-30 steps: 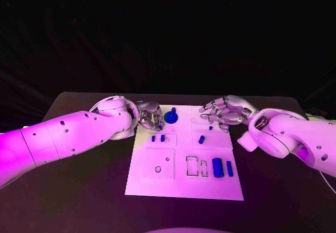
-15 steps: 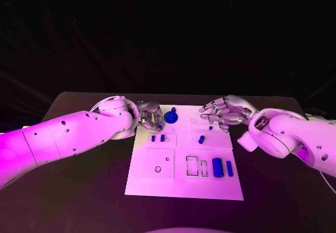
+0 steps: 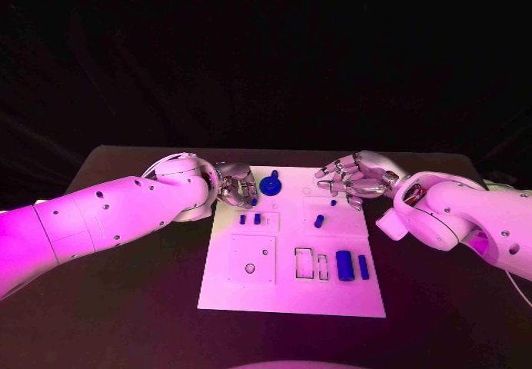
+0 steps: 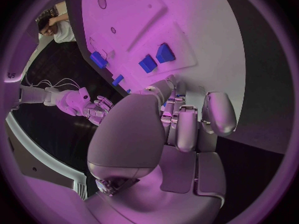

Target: Assemble the parts on the task board

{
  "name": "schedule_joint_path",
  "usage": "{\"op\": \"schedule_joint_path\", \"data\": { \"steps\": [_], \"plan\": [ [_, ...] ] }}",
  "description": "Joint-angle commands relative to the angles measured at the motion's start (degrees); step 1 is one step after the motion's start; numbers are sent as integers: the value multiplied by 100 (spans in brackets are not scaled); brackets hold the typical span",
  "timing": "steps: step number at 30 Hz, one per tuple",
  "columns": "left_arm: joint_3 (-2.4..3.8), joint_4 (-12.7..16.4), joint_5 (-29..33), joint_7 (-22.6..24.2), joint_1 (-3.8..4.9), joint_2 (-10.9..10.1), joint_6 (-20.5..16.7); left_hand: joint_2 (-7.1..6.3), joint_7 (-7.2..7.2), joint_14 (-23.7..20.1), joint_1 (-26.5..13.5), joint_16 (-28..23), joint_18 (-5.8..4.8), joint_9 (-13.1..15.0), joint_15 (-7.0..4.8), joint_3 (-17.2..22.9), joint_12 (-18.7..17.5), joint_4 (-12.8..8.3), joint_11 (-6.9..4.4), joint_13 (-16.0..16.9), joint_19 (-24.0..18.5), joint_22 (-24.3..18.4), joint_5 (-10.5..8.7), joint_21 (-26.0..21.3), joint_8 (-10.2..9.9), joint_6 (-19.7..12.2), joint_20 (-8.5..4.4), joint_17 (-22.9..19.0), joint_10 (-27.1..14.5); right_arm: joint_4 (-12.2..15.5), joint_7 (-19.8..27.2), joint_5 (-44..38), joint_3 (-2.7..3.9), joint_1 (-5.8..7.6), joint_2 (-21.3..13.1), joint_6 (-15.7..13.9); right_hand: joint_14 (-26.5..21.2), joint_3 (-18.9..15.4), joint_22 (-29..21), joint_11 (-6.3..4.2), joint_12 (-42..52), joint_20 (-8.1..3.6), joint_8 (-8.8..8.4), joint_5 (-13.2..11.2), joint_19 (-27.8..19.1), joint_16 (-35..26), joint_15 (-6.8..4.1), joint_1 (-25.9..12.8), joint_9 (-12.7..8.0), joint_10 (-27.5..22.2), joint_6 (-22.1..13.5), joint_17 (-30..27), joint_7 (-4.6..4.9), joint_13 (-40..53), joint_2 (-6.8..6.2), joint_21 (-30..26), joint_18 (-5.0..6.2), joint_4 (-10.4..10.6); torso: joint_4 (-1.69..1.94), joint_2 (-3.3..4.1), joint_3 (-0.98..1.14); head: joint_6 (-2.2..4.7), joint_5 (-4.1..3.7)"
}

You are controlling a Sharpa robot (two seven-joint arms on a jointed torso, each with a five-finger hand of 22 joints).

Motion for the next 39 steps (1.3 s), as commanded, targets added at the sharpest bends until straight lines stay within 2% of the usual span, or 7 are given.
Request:
{"op": "schedule_joint_path", "data": {
  "steps": [1, 12, 21, 25, 30, 34, 39],
  "plan": [
    [2, -7, 102, -14, 1, -4, 108, -20, 3, 65, -60, -29, -42, -12, 31, 48, -24, 5, 16, -4, -4, 6, 20, -34, -47, -60, 22, -7, -35, 20, 37, 29, 0, -5, 1, 66, -18, -15, -12, 5, 26, -5, 35, 21, 0, -5, 6, 5, 7, -40, -39, -9, -8, -10, 4, -5, 108, 39, 2, 0, 0, -2, -6],
    [2, -25, 115, -25, 1, -61, 70, -35, 10, 57, -74, -36, -36, -28, 31, 65, -24, 0, 17, 0, -16, -4, 19, -58, -78, -108, 25, -27, -29, -5, 11, 26, 0, -7, -29, 25, -20, -16, -14, 5, 27, -4, 35, 23, -1, -11, 7, 5, 6, -42, -42, -14, -8, -11, 2, -6, 108, 41, -6, -3, -4, 3, -4],
    [11, 78, 719, 190, 5, -291, -598, -8, 87, -116, -20, -299, 52, -33, 72, 184, -46, -70, 81, -6, -204, -278, 23, -505, -60, -44, 50, -417, -134, -135, -178, -532, -1, -10, -100, -109, -270, 50, -465, 39, -291, 28, 133, 20, -278, -425, 41, 168, 22, -393, 14, -353, 8, -300, -100, -310, 182, -26, 6, -17, 0, 19, -37],
    [24, 107, 1672, 574, 8, -425, -1233, 3, 155, -495, 10, -876, 212, -27, 112, 291, -43, -150, 139, -15, -590, -804, 21, -1355, -15, 64, 87, -1183, -223, -181, -438, -1526, 0, -11, -148, -56, 38, 264, 527, 5, -912, -18, 151, -86, 295, 90, -7, 467, 5, -285, 272, 27, -23, -925, -212, 327, 21, -221, -2, -5, -9, 53, -76],
    [26, 223, 3616, 1262, 8, -576, -1802, 52, 196, -1040, -15, -1747, 441, -39, 132, 399, 25, -236, 160, -13, -1194, -1607, 20, -2646, 9, 126, 106, -2226, -263, -155, -780, -2895, 0, -11, -189, 174, 29, 525, 544, -3, -1660, -38, 30, -116, 289, -164, -24, 606, -60, -24, 603, -187, -64, -1600, -311, 358, 16, -307, -14, -13, -7, 78, -80],
    [-16, 532, 5453, 1765, -3, -733, -2020, 103, 172, -1081, -86, -1855, 460, -22, 118, 376, 132, -226, 138, 23, -1253, -1721, 16, -2819, 70, 206, 106, -2349, -197, -89, -1074, -3977, 1, -11, -213, 374, -38, 786, 366, -54, -2159, -59, -131, -495, 166, -540, -47, 607, -121, 175, 815, -490, -133, -2061, -416, 229, 57, -262, -26, -6, 0, 109, -86],
    [-51, 831, 6890, 2299, -28, -879, -2214, 136, 122, -1080, -195, -1895, 468, 3, 92, 270, 282, -205, 93, 84, -1249, -1805, 16, -2933, 157, 271, 92, -2420, -153, -60, -1352, -4914, 2, -12, -214, 468, -28, 1056, 258, -38, -2587, -88, -333, -612, 116, -838, -23, 616, -177, 339, 1045, -727, -174, -2517, -636, 143, 66, -242, -9, -22, -10, 118, -166]
  ]
}}
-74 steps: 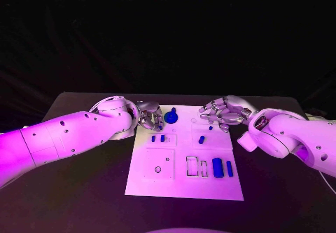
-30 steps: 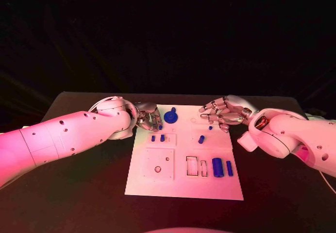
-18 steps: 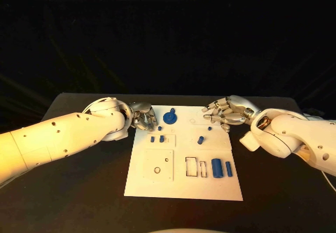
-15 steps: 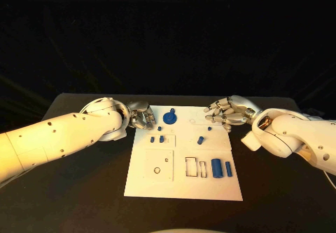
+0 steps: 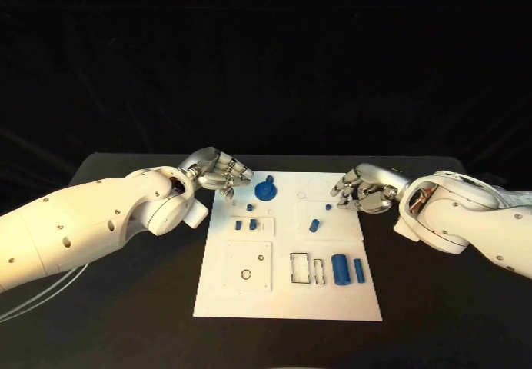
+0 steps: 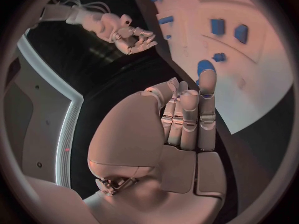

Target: Assemble the parts on the task board

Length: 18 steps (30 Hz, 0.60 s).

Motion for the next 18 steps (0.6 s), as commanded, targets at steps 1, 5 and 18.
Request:
{"op": "schedule_joint_path", "data": {
  "steps": [1, 5, 18],
  "plan": [
    [-9, 153, 2441, 971, -17, -73, -494, 4, -30, -4, -77, -16, 61, 22, -48, -82, 95, -4, -29, 41, -5, -30, 15, -33, 68, 71, -18, -17, 61, 22, -524, -1682, 1, -5, 12, 297, -17, 98, -63, 5, -158, 1, -72, -98, -46, -162, 12, 22, -18, 48, 85, -129, -19, -168, -104, -52, -19, -16, 13, -16, -7, 22, -94],
    [-21, 305, 2971, 1345, -46, -174, -523, 78, -225, 326, -108, 493, -35, 175, -181, -258, 509, -61, -209, 256, 317, 285, 18, 486, 408, 392, -121, 575, 311, 54, -711, -2298, 2, -23, 75, 317, 56, 373, -94, -14, -469, -8, -265, -414, -33, -318, -17, 13, -54, 259, 274, -230, -58, -550, -251, -97, -25, -8, 13, -30, -4, 66, -202],
    [-27, 673, 3407, 1683, -108, -220, -299, 183, -111, 64, -344, 310, 17, 270, -87, -498, 771, 46, -104, 453, 138, -75, 17, -104, 554, -102, -84, 264, -223, 63, -909, -2912, 2, -89, 315, 299, 258, 630, 77, 14, -785, -15, -543, -486, 136, -178, 0, -97, -100, 271, 350, -90, -99, -914, -369, 1, -55, 61, 12, -12, -10, 49, -198]
  ]
}}
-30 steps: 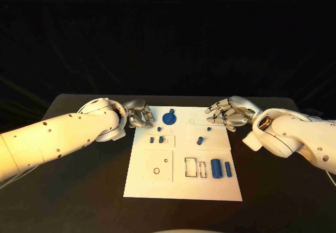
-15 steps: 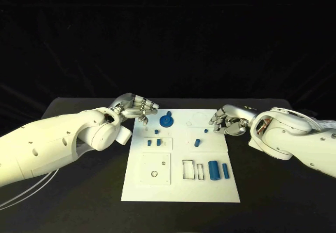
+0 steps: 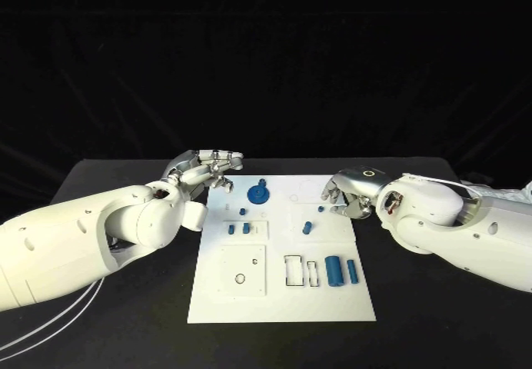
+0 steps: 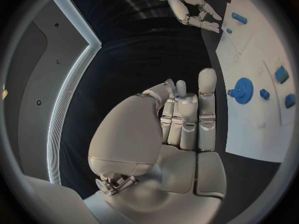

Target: Assemble the parts on the task board

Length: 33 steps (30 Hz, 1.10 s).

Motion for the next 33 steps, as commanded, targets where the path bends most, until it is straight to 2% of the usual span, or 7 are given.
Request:
{"op": "schedule_joint_path", "data": {
  "steps": [1, 7, 18, 24, 29, 33],
  "plan": [
    [4, 100, 384, 310, -13, 11, 102, 4, 19, -51, -75, -21, 20, 9, 10, -45, 31, 11, 6, 15, -45, -18, 17, -37, 40, -67, 2, -14, -74, -6, -155, -437, 0, -34, 64, 92, 68, 67, 27, 35, -37, -3, -43, -7, 72, 34, -7, 8, -2, 10, 19, 16, 24, -36, -36, 46, -58, -8, -7, 7, 5, -34, 10],
    [3, 172, 422, 266, -29, 14, 176, 2, 32, -61, -90, -16, 26, 16, 22, -75, 52, 19, 21, 26, -53, -45, 17, -81, 57, -121, 16, -19, -126, -32, -93, -412, -2, -95, 177, 161, 109, 163, 56, 11, -85, -10, -76, -17, 107, 61, -15, 22, 3, 13, 84, 32, 18, -107, -9, 68, -62, -22, -4, 2, 5, -48, 14],
    [3, 231, 435, 249, -44, -4, 211, 7, 40, -74, -80, -23, 34, 21, 27, -83, 66, 12, 28, 33, -65, -75, 19, -129, 68, -154, 23, -38, -157, -319, -42, -258, -5, -147, 397, 260, 126, 244, 84, -2, -138, -17, -107, 10, 132, 51, -25, -7, 8, 9, 135, 18, 8, -170, 33, 87, -67, -9, -4, 0, 6, -58, -1],
    [-3, 254, 436, 202, -46, -17, 233, 12, 46, -91, -64, -37, 42, 25, 31, -85, 77, 1, 33, 38, -79, -106, 20, -178, 78, -179, 28, -65, -182, -408, -157, -323, -6, -186, 470, 242, 134, 276, 125, 1, -161, -20, -117, 27, 158, 51, -28, -33, 12, 13, 163, 14, 10, -191, 59, 112, -75, 5, -7, 0, 11, -52, -14],
    [-6, 267, 436, 186, -46, -26, 252, 14, 49, -100, -54, -43, 46, 28, 33, -85, 84, -7, 36, 41, -88, -122, 21, -204, 84, -192, 31, -75, -195, -481, -222, -388, -6, -210, 519, 223, 137, 293, 149, 14, -182, -20, -121, 10, 174, 46, -25, -60, 17, 10, 192, 7, 19, -203, 68, 127, -80, 14, -5, -2, 3, -55, -26],
    [-7, 272, 436, 178, -46, -30, 260, 18, 53, -105, -45, -43, 50, 30, 36, -85, 92, -13, 39, 44, -95, -137, 21, -227, 91, -203, 33, -78, -207, -511, -214, -386, -7, -231, 549, 227, 139, 313, 154, 32, -201, -15, -114, -4, 182, 45, -14, -81, 29, 15, 249, 4, 31, -209, 77, 132, -82, 14, -3, -1, 5, -58, -27]
  ]
}}
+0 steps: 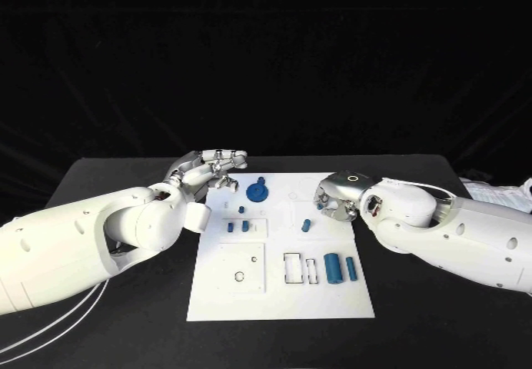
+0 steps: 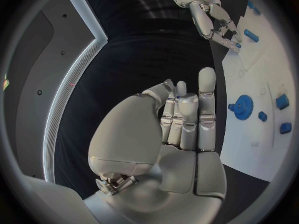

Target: Assemble the parts on the task board

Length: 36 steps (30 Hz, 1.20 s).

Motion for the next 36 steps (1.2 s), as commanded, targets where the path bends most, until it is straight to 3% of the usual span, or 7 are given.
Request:
{"op": "schedule_joint_path", "data": {
  "steps": [1, 6, 19, 25, 36],
  "plan": [
    [2, 22, 37, 23, -2, 0, 138, 25, 3, -44, 6, -11, 51, 8, 15, -28, 36, -8, -2, 8, -43, -11, 21, -40, 24, -32, 4, -8, -44, -24, -74, -113, -1, -21, 28, 79, 39, 31, 1, 30, -25, 3, -11, -4, 42, 12, 4, -25, 7, 13, 47, -9, 8, -6, 20, 19, -82, -1, 2, 1, -1, -6, -4],
    [2, 36, 37, 12, -2, -8, 147, 25, 3, -44, 6, -11, 51, 8, 15, -28, 36, -8, -2, 8, -43, -11, 21, -40, 24, -32, 4, -8, -44, -67, -41, -81, -1, -44, 61, 95, 46, 62, 29, 26, -31, 11, -6, -17, 60, 19, 11, -50, 19, 45, 104, -7, 0, -4, 63, 36, -88, 5, 1, 3, 0, -14, -3],
    [1, 45, 36, -12, -2, -18, 163, 26, 8, -54, 13, -18, 56, 11, 18, -31, 45, -14, 2, 12, -53, -31, 21, -73, 32, -45, 6, -21, -57, -165, 29, 90, -1, -81, 118, 142, 125, 114, 228, -100, -6, -42, 86, -77, 185, 134, -71, -109, 117, 398, 429, 39, -140, 15, 267, 168, -117, -79, 2, -3, -3, -33, -12],
    [1, 13, -6, -30, -2, -10, 180, 29, 10, -59, 21, -19, 57, 15, 21, -32, 55, -21, 4, 16, -56, -40, 21, -87, 41, -54, 9, -25, -67, -176, -62, 48, -1, -90, 136, 12, 138, 251, 305, -108, -56, -69, 80, -101, 234, 192, -91, 27, 148, 500, 452, 67, -122, 9, 365, 222, -132, -273, 0, -2, 0, -16, -29],
    [1, -33, -24, -24, -2, -4, 168, 57, 7, -68, 37, -18, 61, 28, 22, -26, 86, -29, 3, 28, -59, -52, 23, -108, 73, -51, 13, -34, -72, -17, -151, 119, 4, -95, 33, -499, 119, 350, 239, -72, -195, -59, 9, -103, 202, 149, -68, -52, 151, 439, 390, 8, -84, -7, 336, 188, -124, -359, 4, -8, -1, -18, -55]
  ]
}}
